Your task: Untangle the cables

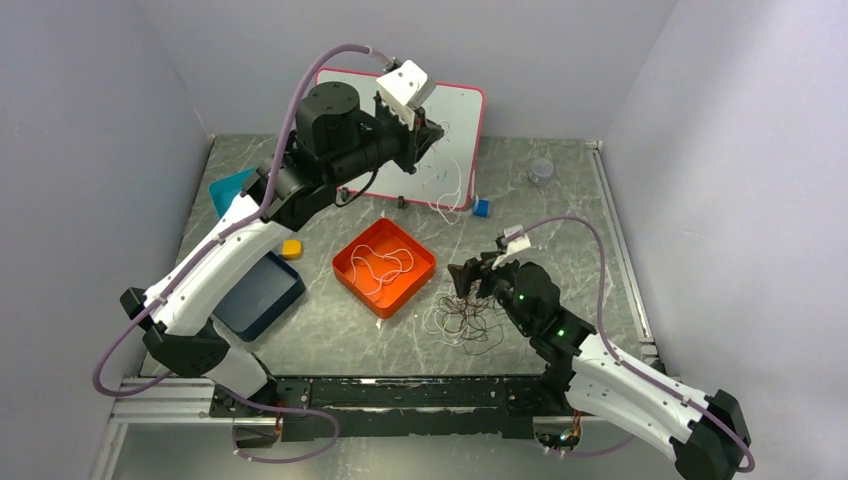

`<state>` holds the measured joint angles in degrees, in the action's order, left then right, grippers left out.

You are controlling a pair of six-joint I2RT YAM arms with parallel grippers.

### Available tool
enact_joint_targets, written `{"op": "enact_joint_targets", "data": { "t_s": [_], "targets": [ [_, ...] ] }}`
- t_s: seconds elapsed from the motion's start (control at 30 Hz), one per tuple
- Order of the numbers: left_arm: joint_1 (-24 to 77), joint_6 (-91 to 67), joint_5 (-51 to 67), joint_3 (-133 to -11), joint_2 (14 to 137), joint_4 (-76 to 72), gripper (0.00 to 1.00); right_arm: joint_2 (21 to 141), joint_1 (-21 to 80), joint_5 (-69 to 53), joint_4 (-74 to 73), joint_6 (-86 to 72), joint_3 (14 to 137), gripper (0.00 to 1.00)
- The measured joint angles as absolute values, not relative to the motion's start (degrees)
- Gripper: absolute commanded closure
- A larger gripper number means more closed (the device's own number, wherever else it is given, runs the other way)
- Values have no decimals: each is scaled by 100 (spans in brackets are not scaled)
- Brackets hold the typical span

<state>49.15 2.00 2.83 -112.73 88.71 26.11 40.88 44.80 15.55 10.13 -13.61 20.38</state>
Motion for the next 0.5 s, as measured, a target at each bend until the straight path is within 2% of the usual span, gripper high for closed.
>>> {"op": "enact_joint_targets", "data": {
  "t_s": [0.5],
  "targets": [
    [4851, 215, -370, -10685, 8429, 2683, 93, 3603, 4480, 1017, 467, -843, 2757, 13]
  ]
}}
